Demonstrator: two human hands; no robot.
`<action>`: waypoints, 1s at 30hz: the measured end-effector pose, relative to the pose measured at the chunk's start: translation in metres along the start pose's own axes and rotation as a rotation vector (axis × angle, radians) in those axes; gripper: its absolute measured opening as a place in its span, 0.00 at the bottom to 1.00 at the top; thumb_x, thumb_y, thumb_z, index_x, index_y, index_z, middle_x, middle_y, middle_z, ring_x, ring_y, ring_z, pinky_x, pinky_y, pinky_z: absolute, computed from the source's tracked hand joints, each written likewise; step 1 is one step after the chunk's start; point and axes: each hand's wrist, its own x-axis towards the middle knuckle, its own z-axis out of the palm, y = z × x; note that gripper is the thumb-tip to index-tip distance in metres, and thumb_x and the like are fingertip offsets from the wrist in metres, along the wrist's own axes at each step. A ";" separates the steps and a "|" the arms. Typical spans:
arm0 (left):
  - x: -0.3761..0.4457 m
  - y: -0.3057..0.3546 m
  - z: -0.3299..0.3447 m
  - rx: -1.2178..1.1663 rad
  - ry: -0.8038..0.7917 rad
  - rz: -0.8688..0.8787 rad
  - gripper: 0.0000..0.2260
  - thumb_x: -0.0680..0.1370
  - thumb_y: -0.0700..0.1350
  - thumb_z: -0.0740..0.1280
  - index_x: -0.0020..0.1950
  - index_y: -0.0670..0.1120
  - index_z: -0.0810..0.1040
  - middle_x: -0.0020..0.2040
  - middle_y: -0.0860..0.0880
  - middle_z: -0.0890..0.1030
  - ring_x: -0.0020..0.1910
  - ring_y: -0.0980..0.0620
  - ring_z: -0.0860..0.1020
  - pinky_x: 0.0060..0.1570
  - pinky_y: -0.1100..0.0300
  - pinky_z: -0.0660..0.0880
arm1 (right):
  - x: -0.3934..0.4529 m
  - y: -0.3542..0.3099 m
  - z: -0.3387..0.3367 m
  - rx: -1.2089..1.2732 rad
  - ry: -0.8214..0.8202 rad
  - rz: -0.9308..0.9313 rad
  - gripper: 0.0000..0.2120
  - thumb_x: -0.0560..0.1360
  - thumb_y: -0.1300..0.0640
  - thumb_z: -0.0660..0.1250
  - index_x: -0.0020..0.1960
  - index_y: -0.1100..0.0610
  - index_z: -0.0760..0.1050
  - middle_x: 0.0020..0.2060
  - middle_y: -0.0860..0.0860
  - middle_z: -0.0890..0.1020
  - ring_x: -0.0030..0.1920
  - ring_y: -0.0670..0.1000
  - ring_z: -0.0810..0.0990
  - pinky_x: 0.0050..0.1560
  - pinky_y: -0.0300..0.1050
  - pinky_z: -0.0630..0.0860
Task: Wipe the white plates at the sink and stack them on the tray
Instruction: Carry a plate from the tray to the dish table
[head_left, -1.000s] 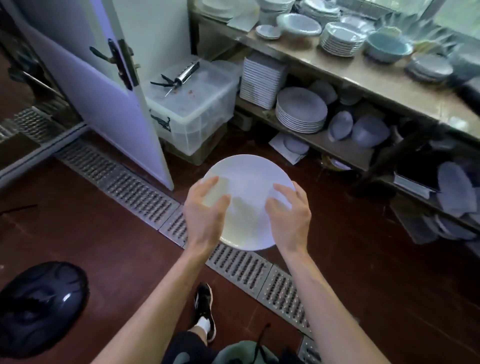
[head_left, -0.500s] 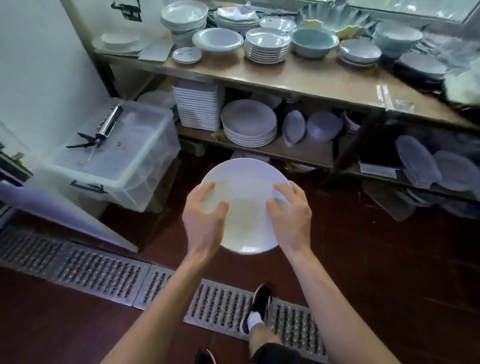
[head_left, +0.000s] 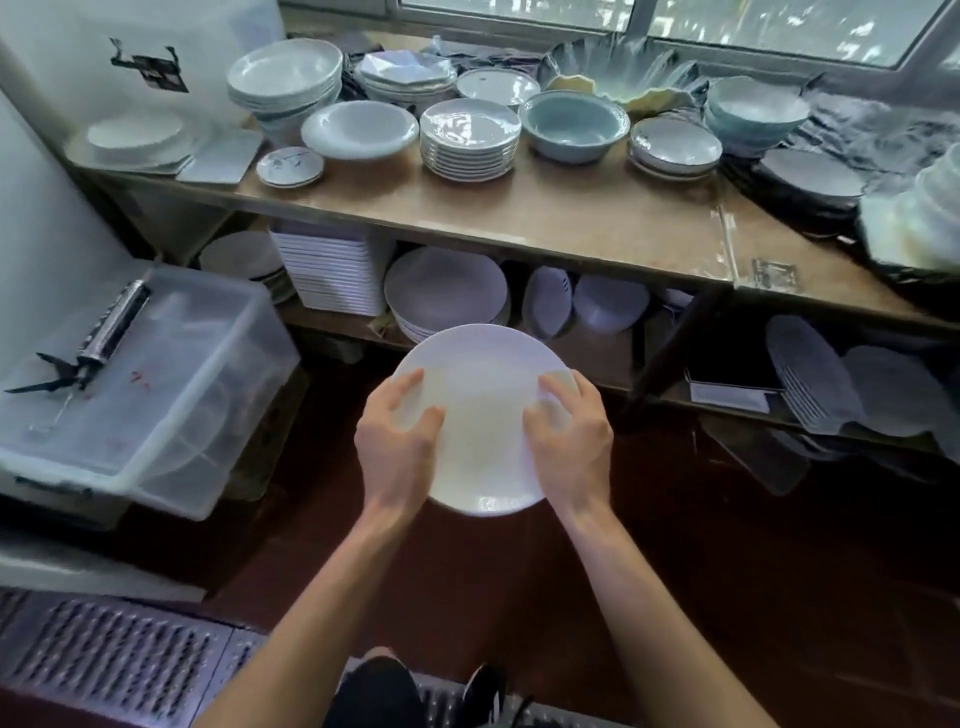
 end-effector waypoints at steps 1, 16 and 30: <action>0.010 0.001 0.009 -0.003 -0.002 0.002 0.20 0.72 0.40 0.73 0.65 0.48 0.82 0.63 0.53 0.81 0.62 0.54 0.78 0.66 0.49 0.75 | 0.013 0.002 0.001 -0.002 0.000 -0.007 0.16 0.74 0.62 0.68 0.61 0.55 0.80 0.63 0.48 0.76 0.62 0.50 0.76 0.64 0.46 0.75; 0.214 0.014 0.150 -0.006 -0.160 0.025 0.19 0.73 0.36 0.73 0.62 0.51 0.82 0.63 0.54 0.80 0.62 0.56 0.77 0.67 0.54 0.73 | 0.229 0.027 0.047 -0.074 0.156 0.086 0.19 0.74 0.60 0.71 0.65 0.56 0.80 0.68 0.48 0.75 0.67 0.46 0.74 0.67 0.35 0.68; 0.352 0.045 0.298 0.058 -0.345 0.004 0.21 0.73 0.41 0.73 0.65 0.51 0.81 0.62 0.56 0.81 0.63 0.56 0.77 0.67 0.52 0.73 | 0.409 0.064 0.043 -0.070 0.253 0.200 0.20 0.75 0.59 0.70 0.66 0.57 0.79 0.71 0.48 0.73 0.69 0.45 0.71 0.60 0.19 0.64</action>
